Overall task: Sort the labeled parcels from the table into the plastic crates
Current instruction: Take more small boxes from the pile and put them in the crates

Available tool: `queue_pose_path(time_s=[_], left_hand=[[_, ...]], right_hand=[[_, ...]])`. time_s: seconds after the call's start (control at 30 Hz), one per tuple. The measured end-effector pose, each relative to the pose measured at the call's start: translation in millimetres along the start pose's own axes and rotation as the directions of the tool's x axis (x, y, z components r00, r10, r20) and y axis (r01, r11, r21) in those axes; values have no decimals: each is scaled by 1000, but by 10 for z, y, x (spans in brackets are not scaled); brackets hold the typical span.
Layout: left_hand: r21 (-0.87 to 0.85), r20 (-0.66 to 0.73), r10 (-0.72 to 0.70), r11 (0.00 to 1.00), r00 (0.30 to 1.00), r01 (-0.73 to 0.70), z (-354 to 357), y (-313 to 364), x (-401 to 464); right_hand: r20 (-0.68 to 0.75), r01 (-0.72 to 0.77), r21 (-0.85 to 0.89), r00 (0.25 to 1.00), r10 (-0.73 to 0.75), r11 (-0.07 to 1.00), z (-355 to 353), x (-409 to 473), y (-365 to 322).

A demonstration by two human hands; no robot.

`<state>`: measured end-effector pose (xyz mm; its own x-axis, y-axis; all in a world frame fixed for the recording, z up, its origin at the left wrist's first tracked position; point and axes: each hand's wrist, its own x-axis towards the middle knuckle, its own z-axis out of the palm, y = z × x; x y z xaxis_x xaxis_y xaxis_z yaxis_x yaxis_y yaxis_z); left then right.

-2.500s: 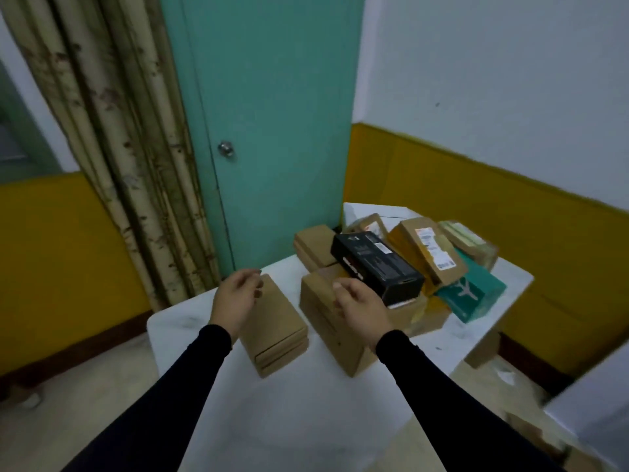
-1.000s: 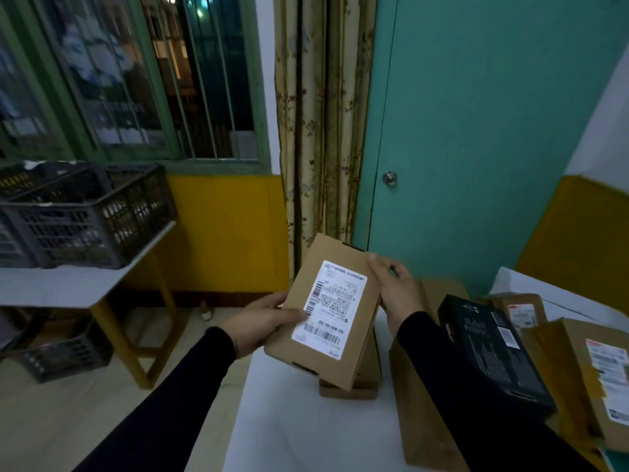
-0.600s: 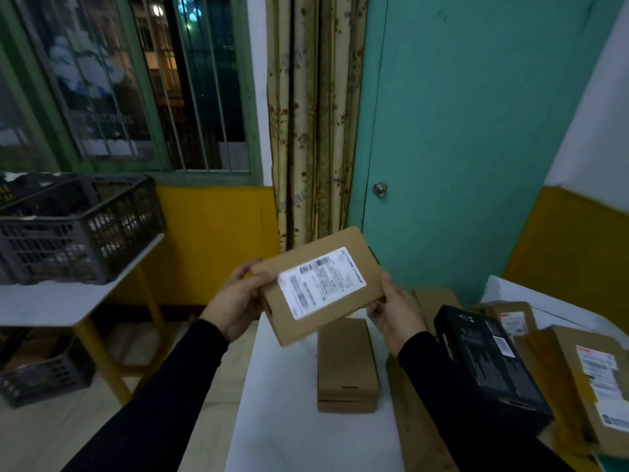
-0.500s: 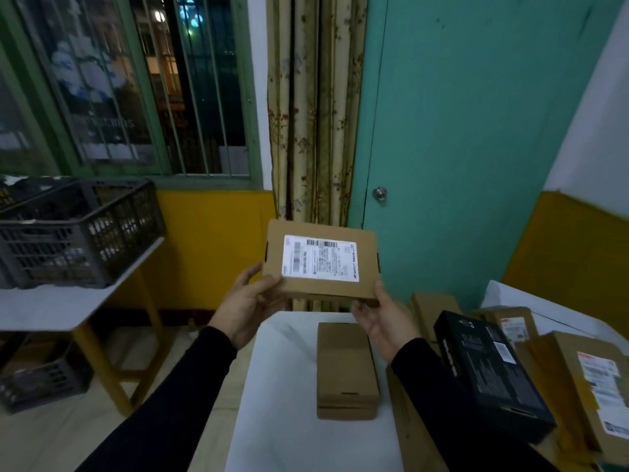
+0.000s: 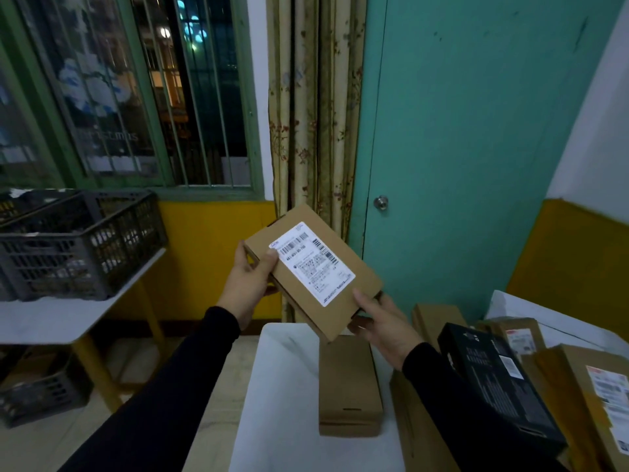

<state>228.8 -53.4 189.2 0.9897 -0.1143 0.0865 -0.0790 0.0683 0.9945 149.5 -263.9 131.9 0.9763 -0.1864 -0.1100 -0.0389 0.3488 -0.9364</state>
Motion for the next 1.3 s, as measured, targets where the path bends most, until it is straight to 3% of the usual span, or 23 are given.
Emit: queue_pose_path(time_s=[0.17, 0.37, 0.53, 0.77, 1.03, 1.17, 1.3], left_hand=[[61, 9, 45, 997, 999, -46, -111, 181, 31], [127, 89, 51, 990, 995, -62, 75, 217, -174], [95, 79, 52, 994, 995, -60, 71, 148, -216], [43, 100, -61, 997, 993, 57, 88, 10, -378], [33, 90, -39, 999, 995, 36, 57, 25, -477], [41, 46, -55, 998, 997, 53, -127, 6, -585], [42, -92, -89, 995, 992, 93, -614, -126, -797]], right_hand=[[-25, 78, -5, 997, -78, 997, 11, -14, -4], [112, 172, -309, 983, -144, 935, 295, -99, -22], [12, 239, -320, 968, -249, 917, 351, -61, -51], [-1, 229, -302, 971, -241, 925, 325, -84, -27], [7, 221, -289, 973, -229, 931, 330, -135, -44], [52, 207, -289, 978, -200, 935, 450, -99, -40], [170, 133, -262, 981, -90, 956, 853, -23, 137]])
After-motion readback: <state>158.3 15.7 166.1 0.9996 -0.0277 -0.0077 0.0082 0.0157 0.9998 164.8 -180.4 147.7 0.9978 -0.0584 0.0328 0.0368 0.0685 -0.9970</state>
